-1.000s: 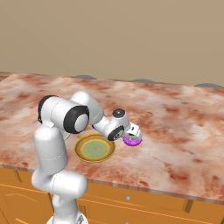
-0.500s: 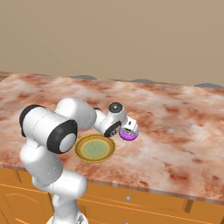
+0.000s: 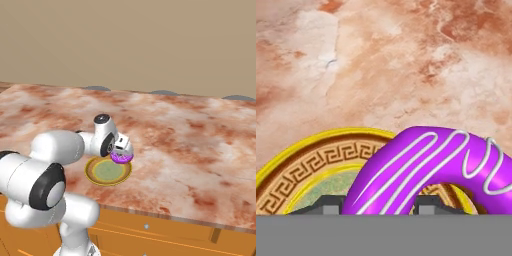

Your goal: Place the pastries on the plates.

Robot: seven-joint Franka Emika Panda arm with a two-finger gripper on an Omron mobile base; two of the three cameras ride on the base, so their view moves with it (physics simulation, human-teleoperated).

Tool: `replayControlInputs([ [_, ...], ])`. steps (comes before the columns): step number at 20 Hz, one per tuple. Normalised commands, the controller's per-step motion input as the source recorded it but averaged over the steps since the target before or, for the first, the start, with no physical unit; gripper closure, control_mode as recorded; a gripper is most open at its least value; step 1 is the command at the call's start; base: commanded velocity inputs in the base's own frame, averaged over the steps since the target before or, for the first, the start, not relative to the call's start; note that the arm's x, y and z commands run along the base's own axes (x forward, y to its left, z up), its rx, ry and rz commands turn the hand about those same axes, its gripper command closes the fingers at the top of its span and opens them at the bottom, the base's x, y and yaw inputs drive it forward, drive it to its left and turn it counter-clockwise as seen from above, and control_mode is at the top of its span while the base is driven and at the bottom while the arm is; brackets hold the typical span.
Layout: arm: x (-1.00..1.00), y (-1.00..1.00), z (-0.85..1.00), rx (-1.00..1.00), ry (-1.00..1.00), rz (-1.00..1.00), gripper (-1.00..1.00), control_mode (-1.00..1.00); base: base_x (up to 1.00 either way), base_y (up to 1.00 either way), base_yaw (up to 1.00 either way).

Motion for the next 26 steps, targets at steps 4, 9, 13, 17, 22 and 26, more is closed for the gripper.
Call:
replayControlInputs([
  [4, -0.15, 0.66, -0.01, 0.01, 0.17, 0.06, 1.0, -1.0, 0.0, 0.0, 0.0],
  [9, 0.0, 0.09, -0.04, 0.01, 0.02, 0.02, -1.0, -1.0, 0.0, 0.0, 0.0],
  [13, 0.0, 0.0, 0.0, 0.0, 0.0, 0.0, -1.0, -1.0, 0.0, 0.0, 0.0],
  [17, -0.16, 0.0, 0.0, 0.0, 0.0, -0.02, -1.0, -1.0, 0.0, 0.0, 0.0],
  [22, -0.86, 0.01, 0.46, 0.0, -0.06, -0.01, -1.0, -1.0, 0.0, 0.0, 0.0],
  [26, -1.0, -0.07, 0.23, 0.0, -0.29, 0.08, -1.0, -1.0, 0.0, 0.0, 0.0],
])
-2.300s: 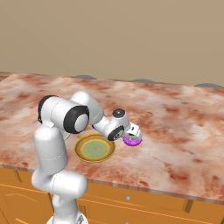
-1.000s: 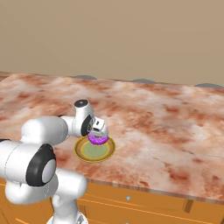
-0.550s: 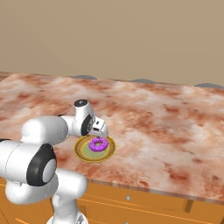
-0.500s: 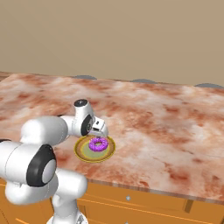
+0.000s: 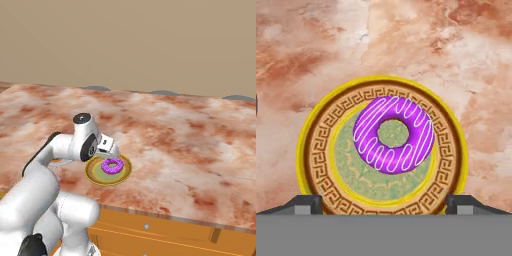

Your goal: Place the pastries on the plates.

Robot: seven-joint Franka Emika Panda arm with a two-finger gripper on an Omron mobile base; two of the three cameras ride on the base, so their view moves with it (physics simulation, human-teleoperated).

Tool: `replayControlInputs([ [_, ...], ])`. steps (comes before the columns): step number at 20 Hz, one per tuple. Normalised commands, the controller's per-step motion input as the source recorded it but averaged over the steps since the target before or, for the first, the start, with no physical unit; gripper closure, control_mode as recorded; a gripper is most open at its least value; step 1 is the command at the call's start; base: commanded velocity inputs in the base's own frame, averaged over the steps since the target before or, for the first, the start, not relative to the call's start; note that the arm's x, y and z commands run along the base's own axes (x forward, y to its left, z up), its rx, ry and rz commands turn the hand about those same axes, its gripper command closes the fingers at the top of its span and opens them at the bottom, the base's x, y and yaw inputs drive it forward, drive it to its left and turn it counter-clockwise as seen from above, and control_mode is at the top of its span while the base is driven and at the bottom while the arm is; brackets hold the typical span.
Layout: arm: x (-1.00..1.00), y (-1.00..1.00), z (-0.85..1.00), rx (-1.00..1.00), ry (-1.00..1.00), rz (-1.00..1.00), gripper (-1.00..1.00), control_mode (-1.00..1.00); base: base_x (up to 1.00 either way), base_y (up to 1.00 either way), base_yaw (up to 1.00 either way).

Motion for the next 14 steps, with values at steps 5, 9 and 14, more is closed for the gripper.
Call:
replayControlInputs([
  [5, -1.0, -0.66, 0.01, 0.03, -0.36, 0.08, -1.0, -1.0, 0.0, 0.0, 0.0],
  [9, -1.0, -0.97, 0.0, 0.16, -0.46, 0.0, -1.0, -1.0, 0.0, 0.0, 0.0],
  [14, -0.54, -0.22, 0.0, 0.09, -0.2, -0.09, -1.0, -1.0, 0.0, 0.0, 0.0],
])
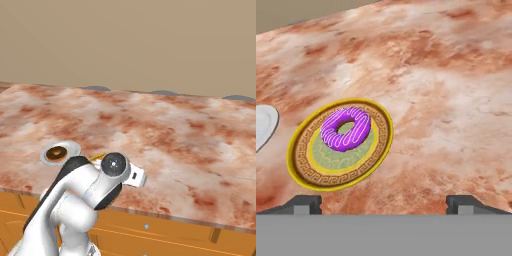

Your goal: Place the pastries on the plates.

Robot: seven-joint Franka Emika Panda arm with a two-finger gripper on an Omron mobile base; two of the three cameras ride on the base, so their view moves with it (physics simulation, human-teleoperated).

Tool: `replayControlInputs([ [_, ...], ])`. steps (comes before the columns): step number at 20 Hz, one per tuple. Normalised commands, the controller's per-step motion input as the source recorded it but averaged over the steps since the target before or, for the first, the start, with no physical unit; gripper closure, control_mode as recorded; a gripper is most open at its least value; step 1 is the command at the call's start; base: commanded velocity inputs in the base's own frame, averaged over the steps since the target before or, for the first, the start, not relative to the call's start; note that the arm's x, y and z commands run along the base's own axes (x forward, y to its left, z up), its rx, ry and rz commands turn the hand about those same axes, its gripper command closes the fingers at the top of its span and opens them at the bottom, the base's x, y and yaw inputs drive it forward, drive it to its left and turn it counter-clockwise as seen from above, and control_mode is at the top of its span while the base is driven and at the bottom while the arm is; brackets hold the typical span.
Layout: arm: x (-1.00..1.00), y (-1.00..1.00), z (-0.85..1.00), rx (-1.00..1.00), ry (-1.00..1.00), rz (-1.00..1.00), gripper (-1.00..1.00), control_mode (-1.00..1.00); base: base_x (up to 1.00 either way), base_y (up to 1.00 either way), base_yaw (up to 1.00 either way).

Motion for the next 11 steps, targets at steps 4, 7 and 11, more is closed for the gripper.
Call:
replayControlInputs([
  [4, -1.0, 0.97, 0.0, -0.17, -0.31, 0.16, -1.0, -1.0, 0.0, 0.0, 0.0],
  [7, -1.0, 1.0, -0.18, -0.16, -0.41, 0.17, -1.0, -1.0, 0.0, 0.0, 0.0],
  [11, -1.0, 0.46, -0.4, -0.03, -0.88, 0.06, -1.0, -1.0, 0.0, 0.0, 0.0],
])
